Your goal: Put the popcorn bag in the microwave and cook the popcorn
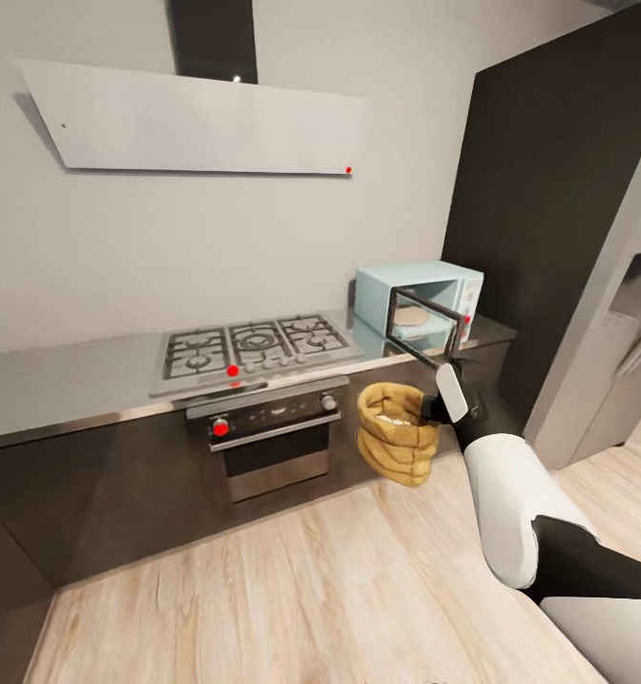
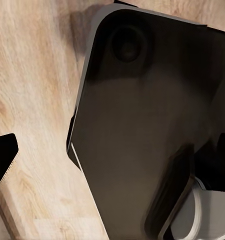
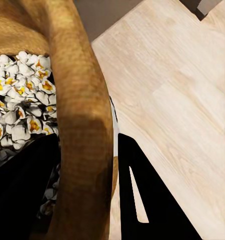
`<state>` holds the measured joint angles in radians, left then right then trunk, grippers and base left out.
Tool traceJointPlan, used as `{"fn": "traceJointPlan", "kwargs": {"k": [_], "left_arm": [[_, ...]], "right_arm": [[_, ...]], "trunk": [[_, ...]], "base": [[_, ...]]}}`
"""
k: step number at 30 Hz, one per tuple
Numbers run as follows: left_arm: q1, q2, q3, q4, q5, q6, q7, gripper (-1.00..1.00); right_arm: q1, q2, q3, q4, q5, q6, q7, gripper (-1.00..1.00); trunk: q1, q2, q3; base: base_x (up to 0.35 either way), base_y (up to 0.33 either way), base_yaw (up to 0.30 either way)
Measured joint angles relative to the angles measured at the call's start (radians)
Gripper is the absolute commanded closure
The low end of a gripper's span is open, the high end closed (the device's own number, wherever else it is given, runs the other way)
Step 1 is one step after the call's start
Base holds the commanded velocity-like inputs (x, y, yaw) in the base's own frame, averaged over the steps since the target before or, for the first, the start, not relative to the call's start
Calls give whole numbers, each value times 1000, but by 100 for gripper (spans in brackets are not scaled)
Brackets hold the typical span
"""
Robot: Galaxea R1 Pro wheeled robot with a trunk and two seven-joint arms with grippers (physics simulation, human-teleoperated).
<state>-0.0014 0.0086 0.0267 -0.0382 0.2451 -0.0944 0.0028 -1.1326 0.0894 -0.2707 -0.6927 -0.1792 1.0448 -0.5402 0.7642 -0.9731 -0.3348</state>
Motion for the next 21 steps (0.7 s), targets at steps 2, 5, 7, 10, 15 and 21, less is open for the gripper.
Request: {"fn": "traceJointPlan", "kwargs": {"k": [2, 5, 7, 10, 15, 21], "left_arm": [[0, 0, 0, 0, 0, 0, 1, -100], [0, -1, 0, 0, 2, -1, 2, -100], [0, -1, 0, 0, 2, -1, 2, -100], [0, -1, 1, 0, 2, -2, 3, -100], [0, -2, 2, 0, 1, -2, 2, -100], [0, -2, 2, 0, 1, -3, 2, -100]], "right_arm": [[0, -6, 0, 0, 1, 0, 0, 100], [0, -10, 0, 0, 0, 0, 0, 100], [0, -11, 0, 0, 0, 0, 0, 100], [0, -12, 0, 0, 0, 0, 0, 100], [0, -36, -1, 0, 1, 0, 2, 100], [0, -58, -1, 0, -2, 1, 5, 100]], "trunk": [[0, 0, 0], [0, 0, 0], [0, 0, 0], [0, 0, 2], [0, 0, 3], [0, 0, 6]], "base": [[0, 0, -250], [0, 0, -250], [0, 0, -250], [0, 0, -250], [0, 0, -250], [0, 0, -250]]}}
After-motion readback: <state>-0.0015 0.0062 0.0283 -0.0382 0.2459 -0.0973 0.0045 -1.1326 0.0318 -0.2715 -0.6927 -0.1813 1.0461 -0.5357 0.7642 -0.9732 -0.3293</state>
